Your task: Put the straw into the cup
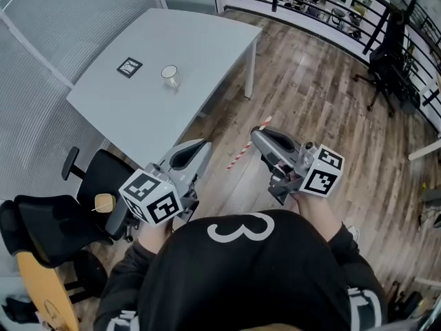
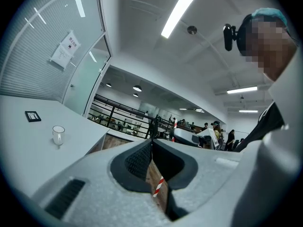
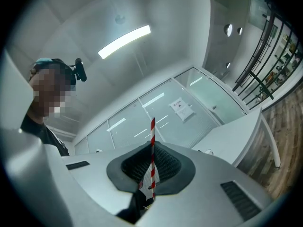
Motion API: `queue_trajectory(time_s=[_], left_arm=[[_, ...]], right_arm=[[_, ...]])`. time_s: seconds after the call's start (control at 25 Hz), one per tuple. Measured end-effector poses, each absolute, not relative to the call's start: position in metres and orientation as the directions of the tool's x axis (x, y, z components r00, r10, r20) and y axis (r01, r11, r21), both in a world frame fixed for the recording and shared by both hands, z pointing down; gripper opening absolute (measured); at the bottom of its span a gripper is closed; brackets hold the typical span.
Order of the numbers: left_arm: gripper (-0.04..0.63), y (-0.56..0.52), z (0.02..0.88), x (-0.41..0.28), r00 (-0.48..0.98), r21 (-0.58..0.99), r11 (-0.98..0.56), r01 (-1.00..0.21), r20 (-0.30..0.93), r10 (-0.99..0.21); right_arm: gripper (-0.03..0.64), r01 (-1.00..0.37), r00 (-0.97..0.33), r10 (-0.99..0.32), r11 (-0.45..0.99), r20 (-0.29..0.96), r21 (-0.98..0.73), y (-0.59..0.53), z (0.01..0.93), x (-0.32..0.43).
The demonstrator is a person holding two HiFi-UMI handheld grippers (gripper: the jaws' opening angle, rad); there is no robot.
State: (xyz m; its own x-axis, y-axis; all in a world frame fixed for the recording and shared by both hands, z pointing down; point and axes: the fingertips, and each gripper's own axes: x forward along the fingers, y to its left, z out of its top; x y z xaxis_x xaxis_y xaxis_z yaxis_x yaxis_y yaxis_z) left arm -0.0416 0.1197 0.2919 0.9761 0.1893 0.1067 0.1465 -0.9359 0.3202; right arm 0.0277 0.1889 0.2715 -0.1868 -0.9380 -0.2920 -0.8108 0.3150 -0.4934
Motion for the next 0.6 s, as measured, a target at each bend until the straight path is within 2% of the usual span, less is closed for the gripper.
queue_trajectory(time_s=[0.2,0.6], left_arm=[[0.020,0.117,0.295,-0.028,0.977,0.299,-0.942,0.150,0.101,0.187],[0.020,0.093,0.314,-0.020,0.981,0.351,-0.930,0.108,0.112,0.157]], right_arm=[[0.023,-0.812,-0.192,-0.934,0.324,-0.302,-0.486,0.187,0.275,0.042],[0.023,-0.796,-0.206,-0.938,0.326,-0.277,-0.511,0.164,0.289,0.058]])
